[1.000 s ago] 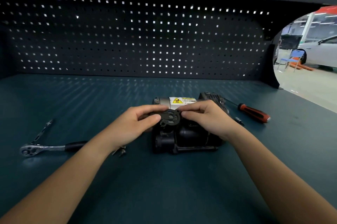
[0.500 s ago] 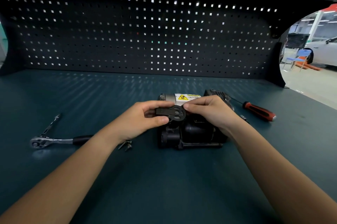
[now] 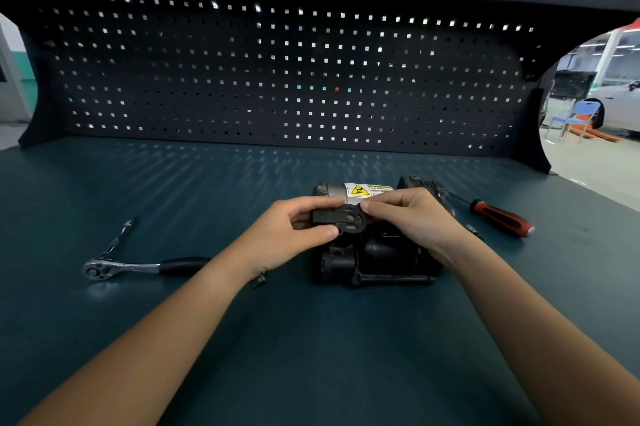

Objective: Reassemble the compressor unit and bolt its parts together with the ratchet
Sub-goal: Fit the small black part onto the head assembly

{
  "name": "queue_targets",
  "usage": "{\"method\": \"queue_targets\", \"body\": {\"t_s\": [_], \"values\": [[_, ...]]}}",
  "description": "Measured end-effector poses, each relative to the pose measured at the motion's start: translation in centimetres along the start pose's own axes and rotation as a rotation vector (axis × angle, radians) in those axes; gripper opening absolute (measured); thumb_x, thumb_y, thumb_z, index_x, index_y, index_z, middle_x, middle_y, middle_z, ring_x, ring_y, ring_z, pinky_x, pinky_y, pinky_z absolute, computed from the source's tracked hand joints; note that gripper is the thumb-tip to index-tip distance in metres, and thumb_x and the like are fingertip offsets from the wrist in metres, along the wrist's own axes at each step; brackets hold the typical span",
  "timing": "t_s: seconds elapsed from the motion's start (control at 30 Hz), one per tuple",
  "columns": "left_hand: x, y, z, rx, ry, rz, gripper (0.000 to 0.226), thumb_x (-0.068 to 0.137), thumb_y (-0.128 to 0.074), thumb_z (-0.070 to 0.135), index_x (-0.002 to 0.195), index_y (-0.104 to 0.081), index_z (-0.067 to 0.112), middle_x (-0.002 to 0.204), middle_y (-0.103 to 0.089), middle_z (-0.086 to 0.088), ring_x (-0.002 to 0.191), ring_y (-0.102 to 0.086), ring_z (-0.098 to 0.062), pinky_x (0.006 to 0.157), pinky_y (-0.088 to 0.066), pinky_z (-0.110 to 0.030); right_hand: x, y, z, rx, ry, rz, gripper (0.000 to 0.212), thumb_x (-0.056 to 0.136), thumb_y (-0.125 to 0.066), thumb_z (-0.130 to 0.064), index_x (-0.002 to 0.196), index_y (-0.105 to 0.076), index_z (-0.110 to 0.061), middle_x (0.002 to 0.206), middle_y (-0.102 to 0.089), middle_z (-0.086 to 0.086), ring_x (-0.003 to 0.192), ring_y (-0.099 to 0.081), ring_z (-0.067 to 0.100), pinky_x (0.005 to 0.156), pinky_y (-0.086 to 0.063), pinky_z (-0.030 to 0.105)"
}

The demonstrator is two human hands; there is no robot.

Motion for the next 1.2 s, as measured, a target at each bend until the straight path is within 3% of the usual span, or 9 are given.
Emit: {"method": "queue_targets", "body": {"t_s": [0.17, 0.33, 0.43, 0.53, 0.63, 0.7, 0.97, 1.1, 1.2], "values": [[0.2, 1.2, 1.6, 0.036, 0.002, 0.059, 0.019, 0.092, -0.053, 0.024, 0.104, -0.056, 0.039, 0.092, -0.068, 0.022, 0.084, -0.062, 0.013, 0.076, -0.048, -0.009, -0.4, -1.1, -0.4, -0.109, 0.081, -0.091, 0.011, 0.076, -0.070, -0.040, 0.071, -0.075, -0.032, 0.078, -0.072, -0.013, 0.070, -0.062, -0.005, 0.068, -0.046, 0.009], [-0.7, 8.8, 0.5, 0.143, 0.120, 0.465, 0.015, 0.093, -0.054, 0.018, 0.082, -0.063, 0.022, 0.061, -0.068, 0.010, 0.047, -0.058, 0.002, 0.048, -0.046, -0.014, -0.7, -1.0, -0.5, -0.242, 0.162, -0.032, 0.016, 0.070, -0.066, -0.054, 0.068, -0.071, -0.039, 0.081, -0.072, -0.016, 0.076, -0.065, -0.002, 0.068, -0.048, 0.012], [-1.6, 10.4, -2.1, 0.607, 0.320, 0.229, 0.015, 0.086, -0.063, 0.014, 0.073, -0.066, 0.021, 0.065, -0.066, 0.007, 0.043, -0.054, 0.002, 0.053, -0.043, -0.016, -1.2, -0.7, -0.5, -0.342, 0.203, 0.124, 0.027, 0.066, -0.055, -0.066, 0.072, -0.068, -0.043, 0.079, -0.069, -0.026, 0.082, -0.063, -0.006, 0.072, -0.047, 0.017], [-2.3, 9.9, -4.0, 0.854, 0.473, -0.055, 0.009, 0.082, -0.068, 0.017, 0.076, -0.069, 0.024, 0.067, -0.067, 0.009, 0.054, -0.058, -0.001, 0.056, -0.043, -0.015, -1.9, -0.9, -0.4, -0.523, 0.241, 0.261, 0.046, 0.070, -0.046, -0.066, 0.091, -0.072, -0.035, 0.081, -0.070, -0.016, 0.086, -0.064, 0.008, 0.076, -0.050, 0.031], [-2.3, 9.7, -4.0, 0.882, 0.494, -0.073, 0.008, 0.080, -0.070, 0.017, 0.080, -0.070, 0.025, 0.075, -0.066, 0.012, 0.065, -0.057, 0.000, 0.062, -0.044, -0.016, -2.5, -1.1, -0.6, -0.633, 0.325, 0.346, 0.038, 0.082, -0.047, -0.055, 0.095, -0.072, -0.029, 0.063, -0.063, -0.012, 0.074, -0.063, 0.017, 0.059, -0.044, 0.028], [-2.2, 9.5, -4.1, 0.920, 0.489, -0.082, 0.008, 0.080, -0.070, 0.018, 0.081, -0.071, 0.026, 0.079, -0.064, 0.015, 0.076, -0.057, -0.003, 0.072, -0.045, -0.020, -2.8, -1.4, -0.6, -0.697, 0.392, 0.378, 0.030, 0.089, -0.050, -0.045, 0.095, -0.072, -0.026, 0.068, -0.067, -0.005, 0.070, -0.063, 0.022, 0.054, -0.039, 0.027], [-2.0, 8.6, -4.8, 0.965, 0.478, -0.135, 0.006, 0.082, -0.067, 0.025, 0.083, -0.073, 0.025, 0.083, -0.065, 0.012, 0.082, -0.058, -0.007, 0.078, -0.049, -0.029, -3.4, -1.4, -0.8, -0.681, 0.496, 0.461, 0.032, 0.092, -0.049, -0.036, 0.093, -0.073, -0.015, 0.076, -0.071, 0.004, 0.073, -0.062, 0.027, 0.058, -0.036, 0.027], [-1.8, 8.4, -4.8, 0.912, 0.439, -0.140, 0.007, 0.082, -0.068, 0.022, 0.083, -0.072, 0.028, 0.078, -0.061, 0.021, 0.080, -0.056, 0.000, 0.080, -0.049, -0.025, -3.7, -1.6, -1.1, -0.712, 0.533, 0.495, 0.039, 0.088, -0.045, -0.036, 0.090, -0.073, -0.009, 0.070, -0.070, 0.006, 0.067, -0.061, 0.030, 0.082, -0.034, 0.024], [-1.7, 8.1, -4.9, 0.872, 0.423, -0.165, 0.010, 0.083, -0.067, 0.021, 0.087, -0.072, 0.029, 0.078, -0.058, 0.026, 0.077, -0.052, 0.006, 0.073, -0.044, -0.017, -3.8, -2.0, -1.1, -0.785, 0.558, 0.488, 0.045, 0.089, -0.043, -0.038, 0.089, -0.071, -0.004, 0.066, -0.070, 0.008, 0.061, -0.064, 0.029, 0.100, -0.033, 0.041]]}}
Point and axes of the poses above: each hand's wrist, its own x-axis towards the middle knuckle, its own y-axis out of the back of the hand, z = x × y, the point moved 5 cm from there along x, towards the middle knuckle
